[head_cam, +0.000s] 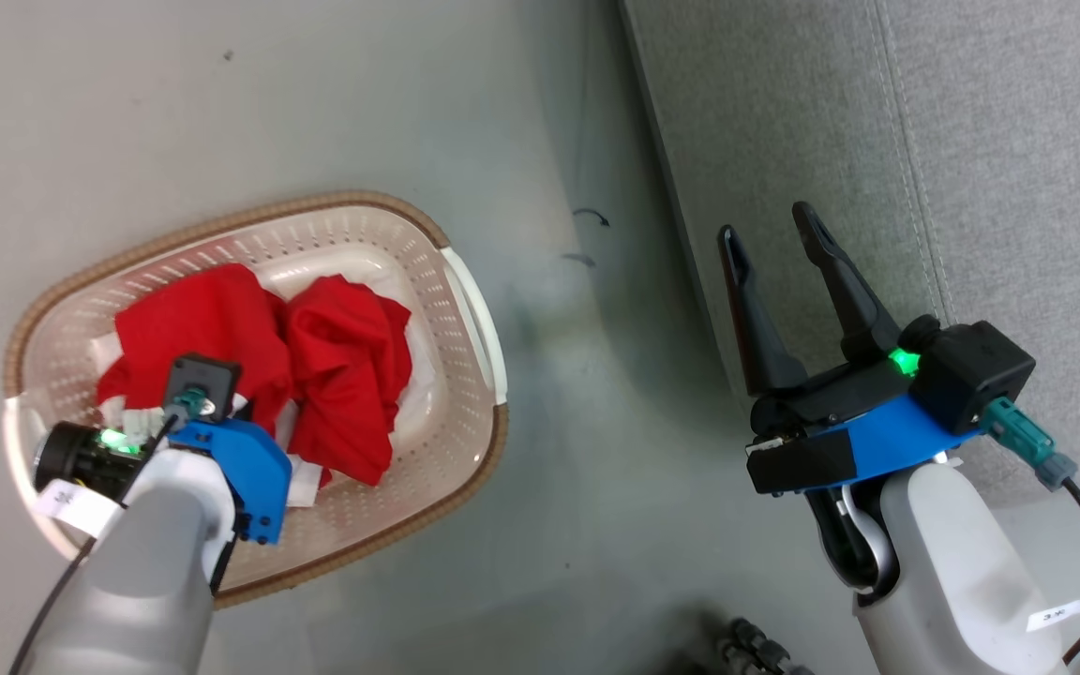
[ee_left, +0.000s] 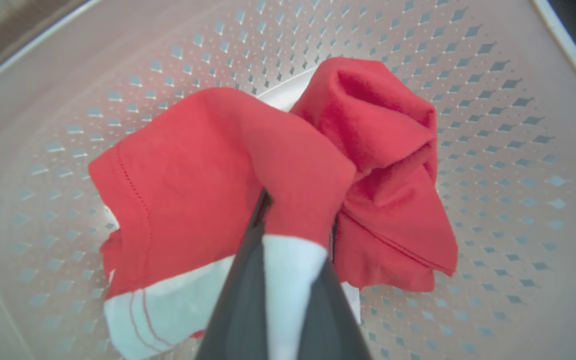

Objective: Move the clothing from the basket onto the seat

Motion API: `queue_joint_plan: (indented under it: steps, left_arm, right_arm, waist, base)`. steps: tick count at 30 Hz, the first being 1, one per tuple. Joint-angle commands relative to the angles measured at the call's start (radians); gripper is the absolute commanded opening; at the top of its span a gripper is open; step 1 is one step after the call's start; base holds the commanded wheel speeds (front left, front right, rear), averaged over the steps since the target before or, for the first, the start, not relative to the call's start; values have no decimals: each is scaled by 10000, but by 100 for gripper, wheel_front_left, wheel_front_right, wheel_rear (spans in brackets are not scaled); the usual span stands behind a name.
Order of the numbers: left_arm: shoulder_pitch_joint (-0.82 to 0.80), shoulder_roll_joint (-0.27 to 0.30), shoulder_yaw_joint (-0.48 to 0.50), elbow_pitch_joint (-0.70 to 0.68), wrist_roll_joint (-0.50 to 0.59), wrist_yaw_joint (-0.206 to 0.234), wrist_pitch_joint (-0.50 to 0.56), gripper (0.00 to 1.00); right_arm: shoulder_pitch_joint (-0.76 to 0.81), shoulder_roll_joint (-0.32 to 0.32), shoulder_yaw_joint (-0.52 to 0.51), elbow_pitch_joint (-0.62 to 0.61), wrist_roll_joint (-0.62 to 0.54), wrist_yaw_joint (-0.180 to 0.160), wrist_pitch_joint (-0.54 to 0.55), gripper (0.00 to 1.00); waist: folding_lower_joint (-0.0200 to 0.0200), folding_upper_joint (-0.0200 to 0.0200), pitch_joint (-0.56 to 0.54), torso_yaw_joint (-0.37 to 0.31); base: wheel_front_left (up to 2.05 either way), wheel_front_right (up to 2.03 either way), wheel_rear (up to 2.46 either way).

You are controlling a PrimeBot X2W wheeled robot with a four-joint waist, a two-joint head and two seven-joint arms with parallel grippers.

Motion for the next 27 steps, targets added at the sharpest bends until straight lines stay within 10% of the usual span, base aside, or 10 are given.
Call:
queue_joint_plan:
  steps: [1, 27]
  left_arm:
    - [62, -54, -58, 23, -70, -40, -92, 0]
    - [1477, -1512, -629, -2584, -512, -339, -692, 0]
  right_arm:
    - [111, -30, -43, 43, -78, 5, -35, 100]
    - [1705, -33, -377, 1323, -1133, 5, -31, 100]
  waist:
    - [0, 0, -325, 223]
    - [0, 0, -5490, 2518]
  base:
    - [0, 0, 0]
    - [0, 0, 0]
